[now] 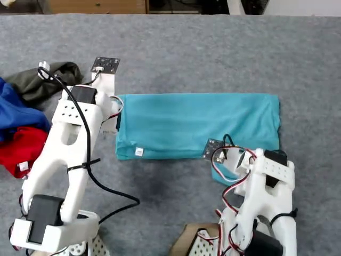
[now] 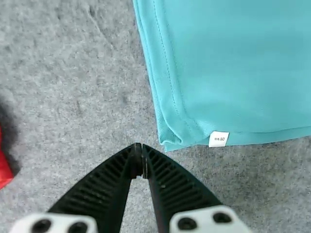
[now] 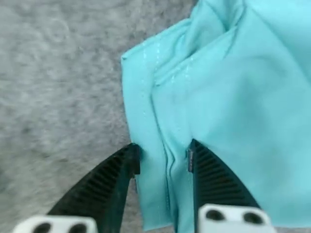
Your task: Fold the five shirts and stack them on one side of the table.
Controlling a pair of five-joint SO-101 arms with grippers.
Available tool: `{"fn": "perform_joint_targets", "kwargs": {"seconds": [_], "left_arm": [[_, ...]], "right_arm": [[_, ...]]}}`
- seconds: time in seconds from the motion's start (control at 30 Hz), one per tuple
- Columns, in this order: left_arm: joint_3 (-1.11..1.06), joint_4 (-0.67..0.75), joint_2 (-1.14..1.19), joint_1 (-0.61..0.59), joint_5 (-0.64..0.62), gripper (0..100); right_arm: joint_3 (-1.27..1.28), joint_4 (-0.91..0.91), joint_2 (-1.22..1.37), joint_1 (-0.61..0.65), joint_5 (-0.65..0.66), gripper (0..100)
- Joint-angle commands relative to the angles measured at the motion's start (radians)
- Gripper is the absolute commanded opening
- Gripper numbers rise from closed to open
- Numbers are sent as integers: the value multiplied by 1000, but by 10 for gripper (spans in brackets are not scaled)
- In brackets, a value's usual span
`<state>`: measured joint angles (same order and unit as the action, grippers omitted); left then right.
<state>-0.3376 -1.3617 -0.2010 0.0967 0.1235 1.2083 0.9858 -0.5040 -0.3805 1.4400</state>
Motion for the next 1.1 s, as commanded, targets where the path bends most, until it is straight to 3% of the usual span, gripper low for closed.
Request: {"fn": "perform_joint_targets", "kwargs": {"seconds": [0.0,0.4,0.57,0.8,1.07], "left_arm": [[5,9,-41,-11,5,19],[5,15,-41,-11,5,19],[5,17,-41,-9,5,19],[5,17,-41,-9,5,19],[6,17,-41,-9,3,19]], "right_arm": [[7,-46,19,-7,11,187],[-10,-101,61,-16,11,2],[-113,-58,61,-18,8,5],[-476,135,70,10,8,5],[-644,63,120,102,8,5]]}}
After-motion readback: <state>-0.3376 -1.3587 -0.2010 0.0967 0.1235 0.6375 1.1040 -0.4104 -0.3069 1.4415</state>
